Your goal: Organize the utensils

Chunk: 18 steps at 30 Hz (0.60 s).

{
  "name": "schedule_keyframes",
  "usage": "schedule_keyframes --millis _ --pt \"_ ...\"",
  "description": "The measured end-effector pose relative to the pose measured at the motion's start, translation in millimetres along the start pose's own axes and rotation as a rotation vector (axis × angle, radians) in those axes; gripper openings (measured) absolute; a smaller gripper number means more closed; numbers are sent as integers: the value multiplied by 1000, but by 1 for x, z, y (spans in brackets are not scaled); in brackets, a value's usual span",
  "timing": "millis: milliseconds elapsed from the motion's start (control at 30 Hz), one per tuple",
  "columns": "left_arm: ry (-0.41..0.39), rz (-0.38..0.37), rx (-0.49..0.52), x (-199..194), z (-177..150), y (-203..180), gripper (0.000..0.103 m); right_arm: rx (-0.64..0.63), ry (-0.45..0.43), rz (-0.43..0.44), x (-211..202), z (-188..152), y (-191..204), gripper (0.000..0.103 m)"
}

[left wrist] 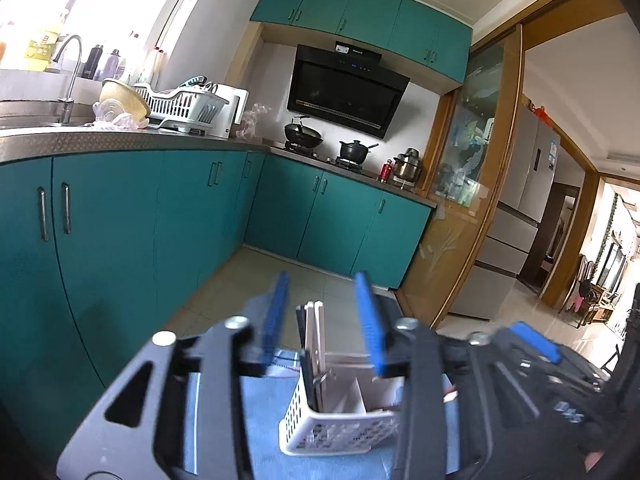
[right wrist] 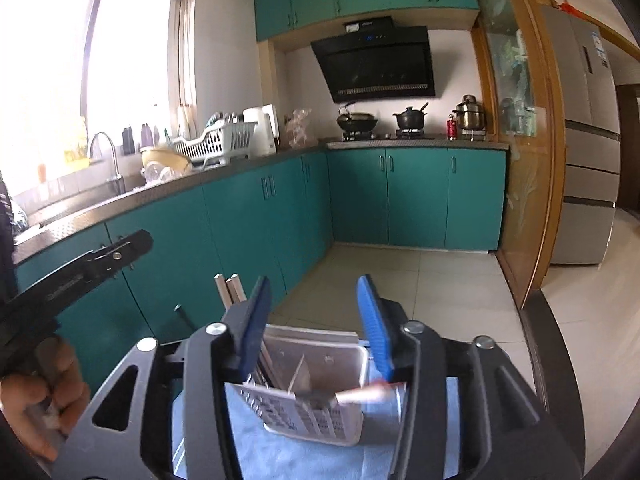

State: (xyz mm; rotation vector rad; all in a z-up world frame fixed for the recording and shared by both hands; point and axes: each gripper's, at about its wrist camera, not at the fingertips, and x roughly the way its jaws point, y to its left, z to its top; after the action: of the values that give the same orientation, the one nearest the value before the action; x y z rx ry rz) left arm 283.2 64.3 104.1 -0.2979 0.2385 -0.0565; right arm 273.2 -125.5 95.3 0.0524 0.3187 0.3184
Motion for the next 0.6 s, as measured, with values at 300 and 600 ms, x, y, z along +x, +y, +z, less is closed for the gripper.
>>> schedule_keyframes --millis 300,600 --pt "83 67 102 -34 -68 -4 85 70 46 -90 -63 -79 -34 100" --pt "161 77 309 -68 -120 -43 99 102 156 -164 -80 -114 -38 100"
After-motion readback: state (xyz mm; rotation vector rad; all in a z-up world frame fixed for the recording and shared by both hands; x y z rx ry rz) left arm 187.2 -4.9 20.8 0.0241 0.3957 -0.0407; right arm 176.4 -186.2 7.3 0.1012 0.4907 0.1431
